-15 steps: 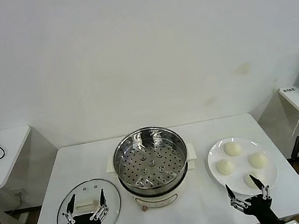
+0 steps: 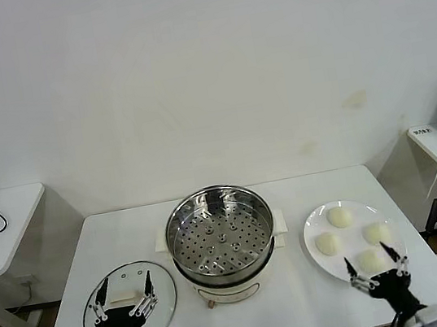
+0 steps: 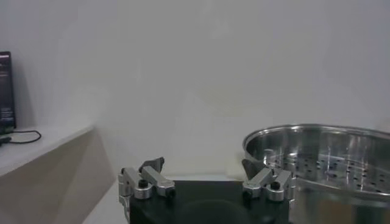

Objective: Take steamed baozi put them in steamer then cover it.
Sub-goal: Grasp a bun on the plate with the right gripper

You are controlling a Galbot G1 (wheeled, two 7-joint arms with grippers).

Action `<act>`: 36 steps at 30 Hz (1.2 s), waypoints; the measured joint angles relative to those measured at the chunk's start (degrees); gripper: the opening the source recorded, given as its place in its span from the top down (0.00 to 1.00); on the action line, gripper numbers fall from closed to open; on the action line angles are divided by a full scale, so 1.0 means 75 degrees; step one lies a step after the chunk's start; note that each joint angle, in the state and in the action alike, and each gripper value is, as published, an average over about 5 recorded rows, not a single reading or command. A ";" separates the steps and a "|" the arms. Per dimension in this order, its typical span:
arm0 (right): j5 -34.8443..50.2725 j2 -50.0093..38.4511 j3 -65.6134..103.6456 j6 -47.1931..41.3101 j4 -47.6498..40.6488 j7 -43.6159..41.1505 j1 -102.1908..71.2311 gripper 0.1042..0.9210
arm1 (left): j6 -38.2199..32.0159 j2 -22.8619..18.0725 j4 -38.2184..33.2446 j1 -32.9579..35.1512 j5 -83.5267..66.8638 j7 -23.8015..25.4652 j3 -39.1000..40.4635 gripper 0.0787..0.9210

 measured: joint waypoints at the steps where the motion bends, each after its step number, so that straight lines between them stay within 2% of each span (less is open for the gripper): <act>1: -0.0140 -0.0161 0.0045 -0.0078 -0.0068 -0.0031 0.0100 0.12 | 0.0019 -0.0004 -0.0012 -0.0004 0.0029 0.0053 -0.0019 0.12; 7: -0.1117 -0.1357 0.0157 -0.0506 -0.0614 -0.0553 0.0829 0.12 | 0.0123 0.0026 -0.0029 0.0004 0.0233 0.0325 -0.0048 0.12; 14: -0.2126 -0.3077 -0.0059 -0.0697 -0.1458 -0.1792 0.1941 0.12 | 0.0216 0.0068 -0.0034 0.0027 0.0428 0.0499 -0.0036 0.12; 22: -0.2667 -0.4711 -0.1540 -0.0758 -0.2608 -0.3328 0.4062 0.12 | 0.0235 0.0045 -0.0029 0.0032 0.0514 0.0571 -0.0099 0.12; 28: -0.2795 -0.5255 -0.3721 -0.0622 -0.3560 -0.4423 0.6403 0.12 | 0.0253 0.0037 -0.0015 0.0003 0.0538 0.0611 -0.0176 0.12; 36: -0.2830 -0.5329 -0.6486 -0.0370 -0.4724 -0.5719 0.9109 0.12 | 0.0269 0.0039 0.0103 -0.0101 0.0563 0.0655 -0.0273 0.12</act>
